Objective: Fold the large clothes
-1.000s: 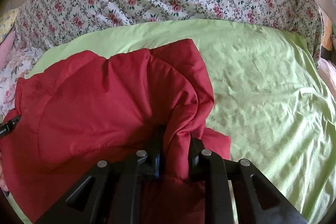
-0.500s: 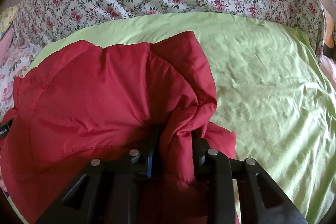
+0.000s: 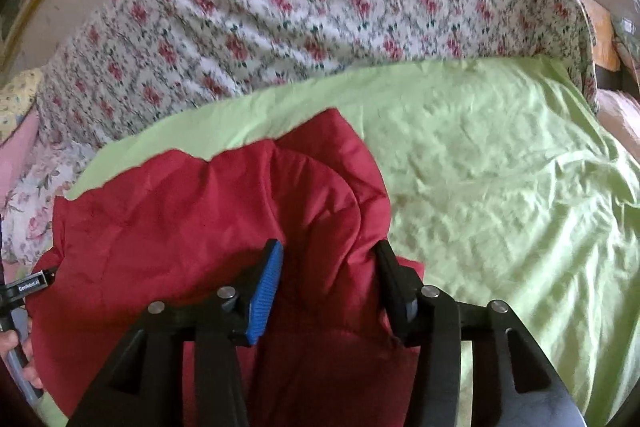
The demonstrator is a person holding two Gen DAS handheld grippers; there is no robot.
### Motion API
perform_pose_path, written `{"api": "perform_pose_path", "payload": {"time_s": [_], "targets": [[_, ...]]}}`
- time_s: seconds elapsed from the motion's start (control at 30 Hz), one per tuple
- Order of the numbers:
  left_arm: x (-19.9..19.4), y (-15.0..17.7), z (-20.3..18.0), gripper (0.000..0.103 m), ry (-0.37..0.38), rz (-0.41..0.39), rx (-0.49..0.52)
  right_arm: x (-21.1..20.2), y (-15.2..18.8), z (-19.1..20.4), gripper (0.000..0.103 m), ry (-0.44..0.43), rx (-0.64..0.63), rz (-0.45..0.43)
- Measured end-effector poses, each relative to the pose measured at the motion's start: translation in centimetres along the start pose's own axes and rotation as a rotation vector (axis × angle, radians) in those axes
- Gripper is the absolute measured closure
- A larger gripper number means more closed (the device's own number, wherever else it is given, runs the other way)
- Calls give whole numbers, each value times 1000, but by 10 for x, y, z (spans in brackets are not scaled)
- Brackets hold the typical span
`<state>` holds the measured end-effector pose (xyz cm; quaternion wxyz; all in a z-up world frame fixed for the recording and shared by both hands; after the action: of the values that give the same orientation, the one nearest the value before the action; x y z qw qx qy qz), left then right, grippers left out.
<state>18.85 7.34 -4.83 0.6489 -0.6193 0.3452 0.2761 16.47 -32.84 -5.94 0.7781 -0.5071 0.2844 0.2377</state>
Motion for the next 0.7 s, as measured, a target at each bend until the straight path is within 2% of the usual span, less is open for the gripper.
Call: {"api": "perform_pose_path", "payload": {"time_s": [0.23,0.43,0.7], "targets": [[-27,12,-1,14,-8,-37,-1,-22,1,-1,45,-20,-5,-55],[-53,21,-4,14,-25,-70,9,-37,11,1,45,-38,-14,-70],[-85,36,-11,14,11,-108,36,-53,30,7,42,-77,-23,-38]]}}
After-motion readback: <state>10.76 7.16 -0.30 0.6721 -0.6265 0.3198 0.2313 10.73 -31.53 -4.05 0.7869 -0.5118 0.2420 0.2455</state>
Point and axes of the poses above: each gripper's, at about its wrist camera, not at the fingertips, and x roughly the way its jaws point, z to its left, y to its underside, the point moved 1 cm from there along x, roughly the way its jaws point, and after that the axes turned 15 degrees about x, right-handed, at the moved point
